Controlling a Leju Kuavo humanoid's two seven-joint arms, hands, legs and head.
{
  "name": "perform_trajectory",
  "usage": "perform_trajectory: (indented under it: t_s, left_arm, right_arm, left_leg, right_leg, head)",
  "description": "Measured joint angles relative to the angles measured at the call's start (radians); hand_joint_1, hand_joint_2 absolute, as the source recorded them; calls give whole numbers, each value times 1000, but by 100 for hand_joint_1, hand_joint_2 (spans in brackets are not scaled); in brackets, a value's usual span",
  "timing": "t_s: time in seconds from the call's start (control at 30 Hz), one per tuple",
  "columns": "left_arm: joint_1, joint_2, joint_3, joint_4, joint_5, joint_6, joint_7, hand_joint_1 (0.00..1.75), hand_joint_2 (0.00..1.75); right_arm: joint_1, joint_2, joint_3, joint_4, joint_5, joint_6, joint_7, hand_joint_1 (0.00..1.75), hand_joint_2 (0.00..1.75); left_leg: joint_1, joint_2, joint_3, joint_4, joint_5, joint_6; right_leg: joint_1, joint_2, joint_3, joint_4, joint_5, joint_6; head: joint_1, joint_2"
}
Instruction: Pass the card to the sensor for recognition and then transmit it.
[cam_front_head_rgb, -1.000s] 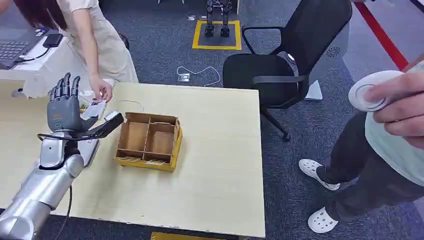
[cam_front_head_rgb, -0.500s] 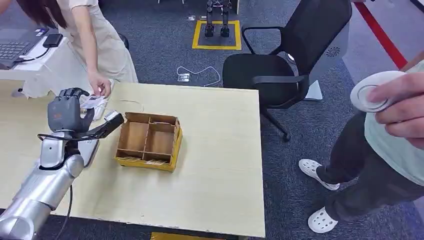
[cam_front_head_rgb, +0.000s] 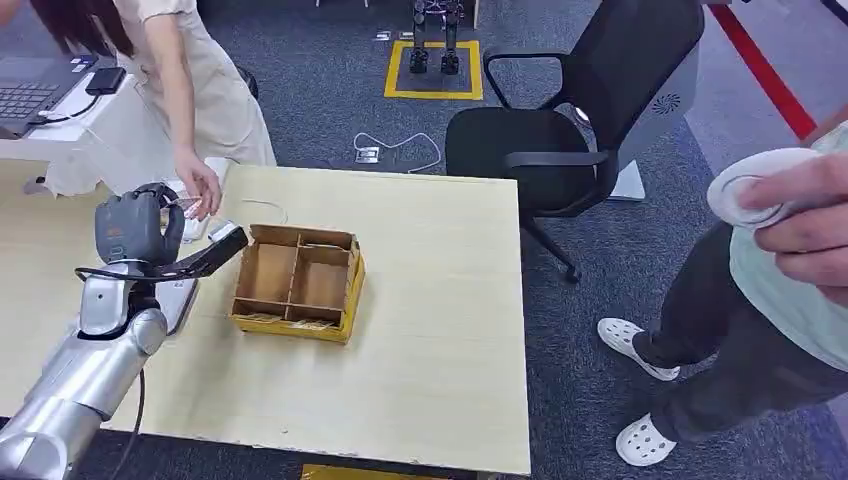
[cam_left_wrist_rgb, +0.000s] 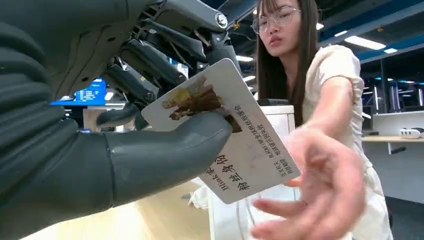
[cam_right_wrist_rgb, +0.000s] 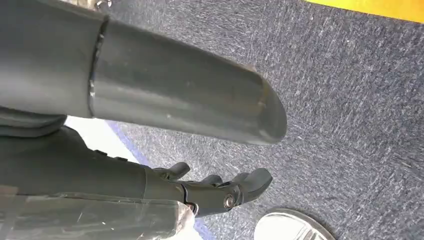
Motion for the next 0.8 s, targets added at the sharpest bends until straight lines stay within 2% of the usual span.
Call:
perform_trajectory:
  t_s: [0.43, 0.6, 0.8]
  left_arm:
    - [1, 0, 1, 0, 56, -7, -23, 175, 175]
    - [2, -1, 3, 0, 114, -12, -60, 175, 175]
    - [3, -1, 3, 0, 124, -15, -70, 175, 175]
  right_arm:
    - [-15, -8, 31, 0, -39, -19, -2, 0, 0]
    - [-27, -17, 67, 0, -83, -41, -2, 0, 0]
    - [-33, -24, 90, 0, -86, -46, -2, 0, 0]
  left_leg:
    - [0, 0, 0, 0, 0, 0]
    - [0, 0, 0, 0, 0, 0]
    - [0, 0, 0, 0, 0, 0]
  right_leg:
    - [0, 0, 0, 0, 0, 0]
    - [0, 0, 0, 0, 0, 0]
    - [0, 0, 0, 0, 0, 0]
  head:
    - [0, 0]
    - [0, 0]
    - [0, 0]
